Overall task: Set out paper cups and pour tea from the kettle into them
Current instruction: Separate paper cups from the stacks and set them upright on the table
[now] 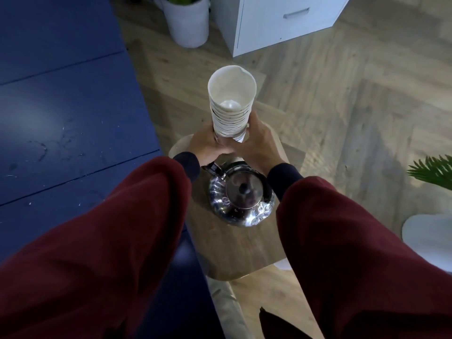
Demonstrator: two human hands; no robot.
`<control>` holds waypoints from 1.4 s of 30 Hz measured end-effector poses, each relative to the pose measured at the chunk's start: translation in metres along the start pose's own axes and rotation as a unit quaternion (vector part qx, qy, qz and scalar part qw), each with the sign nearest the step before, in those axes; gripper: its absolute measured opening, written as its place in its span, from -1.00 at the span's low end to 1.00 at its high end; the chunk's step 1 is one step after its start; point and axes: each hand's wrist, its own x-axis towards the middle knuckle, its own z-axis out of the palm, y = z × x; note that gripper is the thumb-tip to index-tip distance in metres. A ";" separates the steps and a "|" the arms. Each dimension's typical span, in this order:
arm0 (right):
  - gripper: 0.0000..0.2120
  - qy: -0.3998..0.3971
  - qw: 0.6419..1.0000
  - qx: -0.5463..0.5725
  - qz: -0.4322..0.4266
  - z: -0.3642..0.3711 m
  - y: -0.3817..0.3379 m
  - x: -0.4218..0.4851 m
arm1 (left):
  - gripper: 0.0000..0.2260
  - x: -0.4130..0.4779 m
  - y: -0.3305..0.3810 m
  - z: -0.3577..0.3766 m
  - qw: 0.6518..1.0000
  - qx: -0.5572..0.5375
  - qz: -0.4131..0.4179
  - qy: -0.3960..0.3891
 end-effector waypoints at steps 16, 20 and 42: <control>-0.37 0.045 0.985 0.133 -0.098 -0.031 -0.117 -0.017 | -0.50 -0.070 0.078 -0.099 0.984 -0.011 0.098 0.146; -0.57 0.025 0.972 0.199 -0.121 -0.010 -0.168 -0.047 | -0.46 -0.129 0.074 -0.133 0.977 -0.047 0.097 0.183; -0.54 -0.256 0.919 0.282 -0.107 0.326 -0.349 -0.261 | -0.42 -0.519 -0.162 -0.278 0.942 -0.153 0.016 0.299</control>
